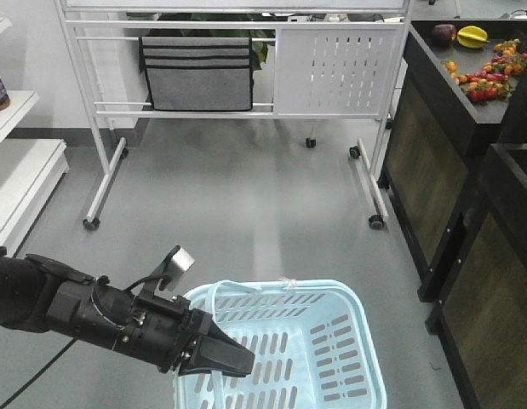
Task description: Place coke in basket with both arms
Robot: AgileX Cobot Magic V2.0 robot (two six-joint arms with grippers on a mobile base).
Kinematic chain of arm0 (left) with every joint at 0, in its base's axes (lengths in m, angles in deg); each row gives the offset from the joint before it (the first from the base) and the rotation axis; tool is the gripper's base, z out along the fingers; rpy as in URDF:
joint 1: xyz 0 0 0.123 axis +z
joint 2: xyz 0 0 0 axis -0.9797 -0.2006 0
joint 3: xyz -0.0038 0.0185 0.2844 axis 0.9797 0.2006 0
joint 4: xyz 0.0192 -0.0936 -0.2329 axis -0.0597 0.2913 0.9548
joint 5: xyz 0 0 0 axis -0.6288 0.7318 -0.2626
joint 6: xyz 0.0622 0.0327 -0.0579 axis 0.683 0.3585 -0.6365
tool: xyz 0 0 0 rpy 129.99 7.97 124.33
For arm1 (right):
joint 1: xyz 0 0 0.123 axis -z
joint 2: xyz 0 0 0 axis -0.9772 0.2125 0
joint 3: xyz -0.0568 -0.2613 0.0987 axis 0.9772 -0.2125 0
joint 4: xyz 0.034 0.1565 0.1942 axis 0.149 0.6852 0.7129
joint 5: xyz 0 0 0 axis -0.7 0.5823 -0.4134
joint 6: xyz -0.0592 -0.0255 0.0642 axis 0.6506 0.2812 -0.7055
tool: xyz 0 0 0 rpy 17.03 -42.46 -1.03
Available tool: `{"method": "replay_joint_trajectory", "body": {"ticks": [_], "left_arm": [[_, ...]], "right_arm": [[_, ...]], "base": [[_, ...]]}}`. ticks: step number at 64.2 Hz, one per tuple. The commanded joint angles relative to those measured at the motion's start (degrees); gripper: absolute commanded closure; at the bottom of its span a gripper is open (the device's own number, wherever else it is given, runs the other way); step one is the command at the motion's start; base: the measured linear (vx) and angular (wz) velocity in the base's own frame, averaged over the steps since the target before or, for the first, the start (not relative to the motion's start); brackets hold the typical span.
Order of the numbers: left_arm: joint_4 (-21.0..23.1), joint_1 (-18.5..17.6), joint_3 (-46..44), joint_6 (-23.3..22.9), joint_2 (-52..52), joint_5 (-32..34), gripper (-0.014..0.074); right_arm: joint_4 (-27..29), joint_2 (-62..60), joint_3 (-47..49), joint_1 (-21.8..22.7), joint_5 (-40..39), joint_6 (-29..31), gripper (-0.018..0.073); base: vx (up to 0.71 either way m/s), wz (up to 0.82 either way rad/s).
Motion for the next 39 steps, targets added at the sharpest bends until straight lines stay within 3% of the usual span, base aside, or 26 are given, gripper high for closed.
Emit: {"method": "replay_joint_trajectory", "body": {"ticks": [1, 39], "left_arm": [[3.6, -0.11, -1.08, 0.77, 2.77, -5.59, 0.0604], [3.6, -0.11, -1.08, 0.77, 2.77, -5.59, 0.0604]], "right_arm": [[-0.37, -1.01, -0.64, 0.15, -4.43, 0.25, 0.0568], [-0.42, -1.01, -0.64, 0.15, -4.44, 0.25, 0.0568]], "base": [[0.21, 0.02], [0.21, -0.02]]}}
